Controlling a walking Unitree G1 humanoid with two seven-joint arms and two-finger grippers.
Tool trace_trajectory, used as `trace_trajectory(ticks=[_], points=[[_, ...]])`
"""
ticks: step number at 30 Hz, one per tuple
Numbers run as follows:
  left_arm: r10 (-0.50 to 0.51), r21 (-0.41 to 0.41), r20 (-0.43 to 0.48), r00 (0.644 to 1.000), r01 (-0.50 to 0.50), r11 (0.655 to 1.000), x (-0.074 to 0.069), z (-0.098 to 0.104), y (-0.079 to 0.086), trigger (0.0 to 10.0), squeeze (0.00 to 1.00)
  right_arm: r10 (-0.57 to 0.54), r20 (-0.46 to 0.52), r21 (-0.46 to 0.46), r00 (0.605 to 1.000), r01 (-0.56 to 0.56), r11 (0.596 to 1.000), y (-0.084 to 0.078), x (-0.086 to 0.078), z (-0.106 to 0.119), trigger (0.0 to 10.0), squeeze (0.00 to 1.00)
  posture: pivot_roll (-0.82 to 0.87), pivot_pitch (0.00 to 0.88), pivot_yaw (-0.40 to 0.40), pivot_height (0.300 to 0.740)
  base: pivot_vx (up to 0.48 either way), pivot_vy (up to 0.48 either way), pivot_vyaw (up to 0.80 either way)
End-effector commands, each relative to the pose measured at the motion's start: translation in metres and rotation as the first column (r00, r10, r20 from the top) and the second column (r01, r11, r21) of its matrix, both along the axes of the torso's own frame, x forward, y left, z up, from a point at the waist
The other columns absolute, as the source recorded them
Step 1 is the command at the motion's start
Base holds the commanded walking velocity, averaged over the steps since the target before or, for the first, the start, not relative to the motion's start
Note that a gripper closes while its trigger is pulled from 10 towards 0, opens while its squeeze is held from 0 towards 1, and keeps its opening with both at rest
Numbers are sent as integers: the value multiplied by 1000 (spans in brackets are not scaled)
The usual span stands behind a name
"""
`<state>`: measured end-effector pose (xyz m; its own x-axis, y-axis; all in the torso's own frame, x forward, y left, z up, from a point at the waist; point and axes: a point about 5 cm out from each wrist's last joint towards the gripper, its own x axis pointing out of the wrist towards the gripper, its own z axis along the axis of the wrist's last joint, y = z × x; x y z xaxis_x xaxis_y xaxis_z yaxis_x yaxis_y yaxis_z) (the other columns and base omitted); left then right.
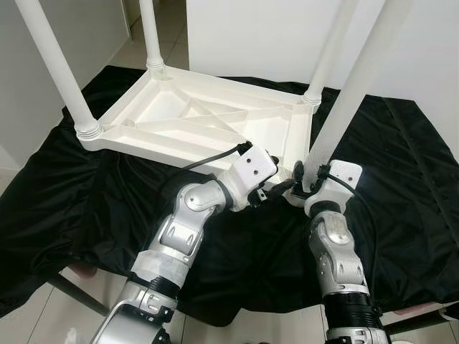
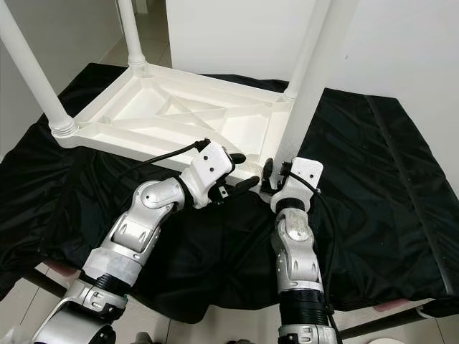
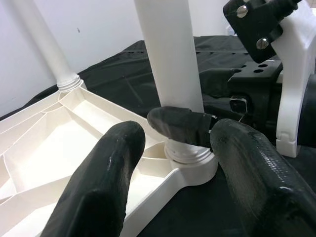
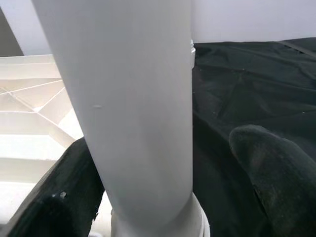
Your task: Building children table
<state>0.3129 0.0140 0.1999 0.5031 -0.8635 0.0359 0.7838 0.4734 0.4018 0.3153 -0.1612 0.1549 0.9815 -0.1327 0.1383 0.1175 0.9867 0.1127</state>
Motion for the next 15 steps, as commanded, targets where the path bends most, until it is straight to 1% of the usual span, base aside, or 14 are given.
trace_trajectory(ticks=[1, 2, 3, 4, 5, 7, 8, 10, 11, 12, 13, 14, 15], points=[[119, -49, 9, 993, -118, 992, 4, 0, 2, 10000, 0, 70, -19, -23, 997, -71, 997, -6, 0, -2, 10000, 0, -5, 44, -46, 740, 0, 0, 0], [119, -49, 9, 993, -118, 992, 4, 0, 2, 10000, 0, 70, -19, -23, 997, -71, 997, -6, 0, -2, 10000, 0, -5, 44, -46, 740, 0, 0, 0], [117, -48, 9, 993, -116, 992, 4, 0, 2, 10000, 0, 156, -28, -49, 987, -157, 986, -11, 2, -2, 10000, 0, -11, 49, -41, 740, 0, 0, 0], [117, -48, 9, 993, -116, 992, 4, 0, 2, 10000, 0, 156, -28, -49, 987, -157, 986, -11, 2, -2, 10000, 0, -11, 49, -41, 740, 0, 0, 0], [113, -45, 8, 994, -112, 993, 3, -1, 1, 10000, 0, 245, -43, -105, 969, -248, 963, -17, 5, -1, 10000, 0, -13, 49, -41, 740, 0, 0, 0], [108, -42, 6, 994, -107, 993, 2, -2, 0, 10000, 0, 373, -83, -178, 924, -382, 907, -24, 10, 1, 10000, 0, -11, 49, -43, 740, 0, 0, 0], [108, -42, 6, 994, -107, 993, 2, -2, 0, 10000, 0, 373, -83, -178, 924, -382, 907, -24, 10, 1, 10000, 0, -11, 49, -43, 740, 0, 0, 0], [106, -42, 5, 994, -106, 994, 2, -2, 0, 10000, 0, 446, -126, -215, 886, -463, 860, -27, 13, 1, 10000, 0, -7, 49, -44, 740, 0, 0, 0], [106, -42, 5, 994, -106, 994, 2, -2, 0, 10000, 0, 446, -126, -215, 886, -463, 860, -27, 13, 1, 10000, 0, -7, 49, -44, 740, 0, 0, 0], [107, -39, 6, 994, -106, 994, 2, -3, 0, 10000, 0, 480, -146, -227, 865, -502, 835, -28, 15, 1, 10000, 0, 0, 45, -47, 740, 0, 0, 0], [107, -39, 6, 994, -106, 994, 2, -3, 0, 10000, 0, 480, -146, -227, 865, -502, 835, -28, 15, 1, 10000, 0, 0, 45, -47, 740, 0, 0, 0], [108, -36, 9, 994, -107, 994, 2, -3, 0, 10000, 0, 504, -168, -248, 847, -531, 810, -28, 17, 0, 10000, 0, 2, 45, -48, 740, 0, 0, 0], [108, -36, 9, 994, -107, 994, 2, -3, 0, 10000, 0, 504, -168, -248, 847, -531, 810, -28, 17, 0, 10000, 0, 2, 45, -48, 740, 0, 0, 0]])
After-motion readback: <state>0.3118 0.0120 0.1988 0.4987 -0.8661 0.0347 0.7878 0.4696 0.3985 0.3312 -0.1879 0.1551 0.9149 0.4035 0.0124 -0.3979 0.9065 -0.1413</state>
